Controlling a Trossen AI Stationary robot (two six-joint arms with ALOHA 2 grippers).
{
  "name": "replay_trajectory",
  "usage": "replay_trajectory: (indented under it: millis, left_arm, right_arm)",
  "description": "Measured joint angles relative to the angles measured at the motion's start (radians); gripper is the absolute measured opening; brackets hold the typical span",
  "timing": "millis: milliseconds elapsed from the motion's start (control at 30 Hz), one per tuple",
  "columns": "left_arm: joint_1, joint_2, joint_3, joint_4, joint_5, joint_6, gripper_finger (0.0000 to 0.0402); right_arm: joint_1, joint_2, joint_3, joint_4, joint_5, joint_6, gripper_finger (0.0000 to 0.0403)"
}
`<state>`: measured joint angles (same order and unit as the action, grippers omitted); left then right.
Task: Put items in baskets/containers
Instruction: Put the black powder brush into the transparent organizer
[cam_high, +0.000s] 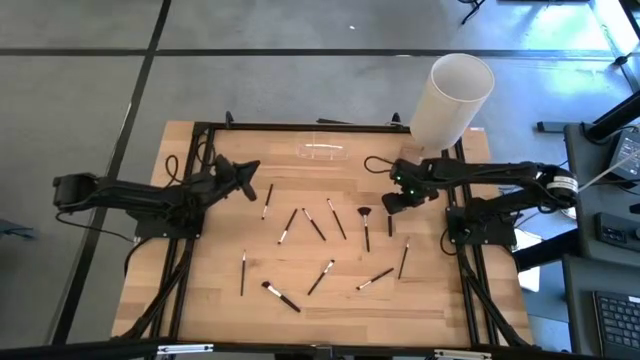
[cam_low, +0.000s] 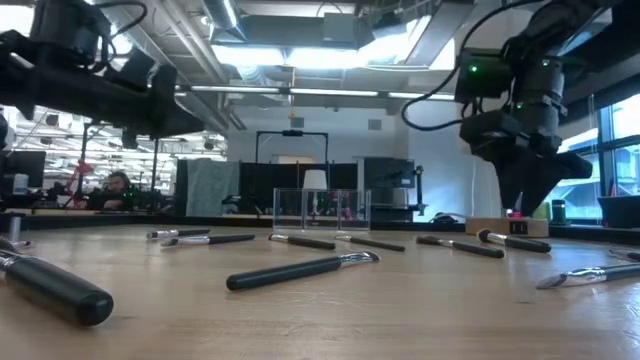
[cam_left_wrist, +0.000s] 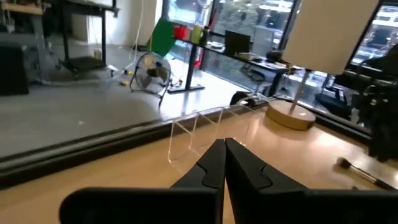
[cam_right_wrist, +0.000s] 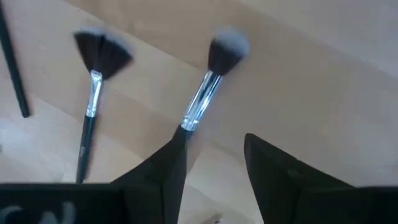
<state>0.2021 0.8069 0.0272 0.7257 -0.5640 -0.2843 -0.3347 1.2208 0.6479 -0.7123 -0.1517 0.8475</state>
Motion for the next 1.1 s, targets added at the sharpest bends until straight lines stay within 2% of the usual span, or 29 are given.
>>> replay_trajectory:
  millis: [133, 400, 600, 867, 967, 1100]
  left_arm:
    - [0.027, 0.084, 0.005, 0.009, 0.011, -0.074, 0.0004]
    - [0.063, 0.196, 0.005, 0.042, -0.081, -0.088, 0.0004]
    - [0.083, 0.253, 0.006, 0.146, -0.028, -0.088, 0.0004]
    - [0.074, 0.314, 0.006, 0.147, -0.012, -0.089, 0.0003]
    - [0.074, 0.33, 0.006, 0.146, -0.011, -0.089, 0.0003]
    - [0.074, 0.339, 0.006, 0.146, -0.013, -0.089, 0.0006]
  right_arm:
    - [0.033, 0.037, 0.005, 0.044, 0.003, 0.054, 0.0161]
    - [0.085, 0.097, 0.006, 0.064, 0.066, 0.123, 0.0161]
    - [0.095, 0.152, 0.006, 0.113, 0.083, 0.14, 0.0161]
    - [0.127, 0.24, 0.01, 0.118, 0.12, 0.129, 0.0161]
    - [0.13, 0.261, 0.01, 0.106, 0.115, 0.108, 0.0149]
    - [0.13, 0.273, 0.01, 0.083, 0.117, 0.081, 0.0111]
